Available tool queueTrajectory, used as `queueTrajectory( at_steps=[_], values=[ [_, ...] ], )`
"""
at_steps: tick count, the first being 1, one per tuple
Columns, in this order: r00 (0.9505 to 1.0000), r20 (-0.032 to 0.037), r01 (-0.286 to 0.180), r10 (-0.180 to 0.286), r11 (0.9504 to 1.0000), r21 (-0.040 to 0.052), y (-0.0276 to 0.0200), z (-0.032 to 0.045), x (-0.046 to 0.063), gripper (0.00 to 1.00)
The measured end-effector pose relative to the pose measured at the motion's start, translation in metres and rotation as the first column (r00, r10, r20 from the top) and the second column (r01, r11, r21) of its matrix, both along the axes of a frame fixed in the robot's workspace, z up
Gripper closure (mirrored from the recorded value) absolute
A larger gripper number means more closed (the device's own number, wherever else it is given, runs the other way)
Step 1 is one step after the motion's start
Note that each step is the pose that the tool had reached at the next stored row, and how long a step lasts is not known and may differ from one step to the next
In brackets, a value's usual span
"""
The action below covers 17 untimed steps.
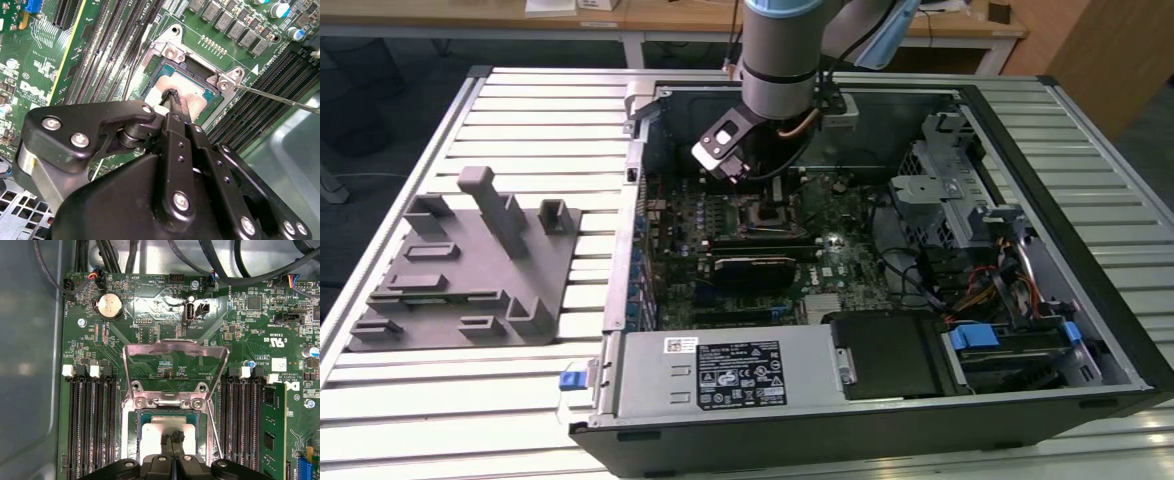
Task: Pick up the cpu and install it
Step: 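Place the cpu into insertion slot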
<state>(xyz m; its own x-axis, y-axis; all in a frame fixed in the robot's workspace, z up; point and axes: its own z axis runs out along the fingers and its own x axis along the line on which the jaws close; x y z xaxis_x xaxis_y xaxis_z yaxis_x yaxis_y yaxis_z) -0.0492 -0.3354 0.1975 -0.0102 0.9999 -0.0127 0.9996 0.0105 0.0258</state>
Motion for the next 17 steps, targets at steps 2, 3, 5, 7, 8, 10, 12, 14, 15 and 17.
queueTrajectory(
  at_steps=[2,3,5,7,8,10,12,14,15,17],
  values=[
    [1.0000,0.0002,0.000,0.000,1.0000,0.0004,0.0001,-0.0002,0.000,0.89],
    [1.0000,0.0002,0.000,0.000,1.0000,0.0004,0.0000,-0.0002,0.000,0.89],
    [1.0000,0.0007,0.000,0.000,1.0000,0.0010,0.0001,0.0003,0.000,0.89],
    [1.0000,0.0014,0.000,0.000,1.0000,0.0021,0.0003,0.0031,0.000,0.89],
    [1.0000,0.0005,0.000,0.000,1.0000,0.0008,0.0002,0.0060,0.000,0.89],
    [1.0000,0.0006,0.000,0.000,1.0000,0.0008,0.0001,0.0116,0.000,0.89],
    [1.0000,0.0006,0.000,0.000,1.0000,0.0006,0.0001,0.0185,0.000,0.89],
    [1.0000,0.0011,0.000,0.000,1.0000,0.0007,0.0001,0.0264,0.000,0.89],
    [1.0000,0.0012,0.000,0.000,1.0000,0.0004,0.0001,0.0302,0.000,0.89],
    [1.0000,0.0019,0.000,0.000,1.0000,0.0004,0.0000,0.0376,0.000,0.89]
  ],
)
